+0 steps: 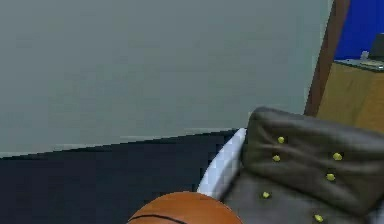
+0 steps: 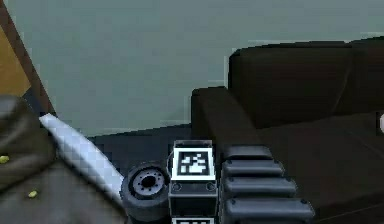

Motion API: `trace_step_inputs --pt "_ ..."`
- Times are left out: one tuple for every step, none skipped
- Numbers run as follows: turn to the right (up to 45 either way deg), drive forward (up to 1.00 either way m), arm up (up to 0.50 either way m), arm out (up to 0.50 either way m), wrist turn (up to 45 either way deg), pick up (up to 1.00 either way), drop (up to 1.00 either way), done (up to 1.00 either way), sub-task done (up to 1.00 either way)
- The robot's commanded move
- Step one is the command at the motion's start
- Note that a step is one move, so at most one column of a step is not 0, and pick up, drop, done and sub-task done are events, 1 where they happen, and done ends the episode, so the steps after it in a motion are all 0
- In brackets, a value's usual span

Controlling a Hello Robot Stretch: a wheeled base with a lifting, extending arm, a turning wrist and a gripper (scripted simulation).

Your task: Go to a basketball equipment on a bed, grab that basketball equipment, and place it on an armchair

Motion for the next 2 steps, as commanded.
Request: trace_step_inputs --pt "39.0 0.0 0.0 0.0 0.0 0.0 0.0 0.0 0.0" --pt "0.0 0.25 0.0 0.0 0.0 0.0 0.0 0.0 0.0"
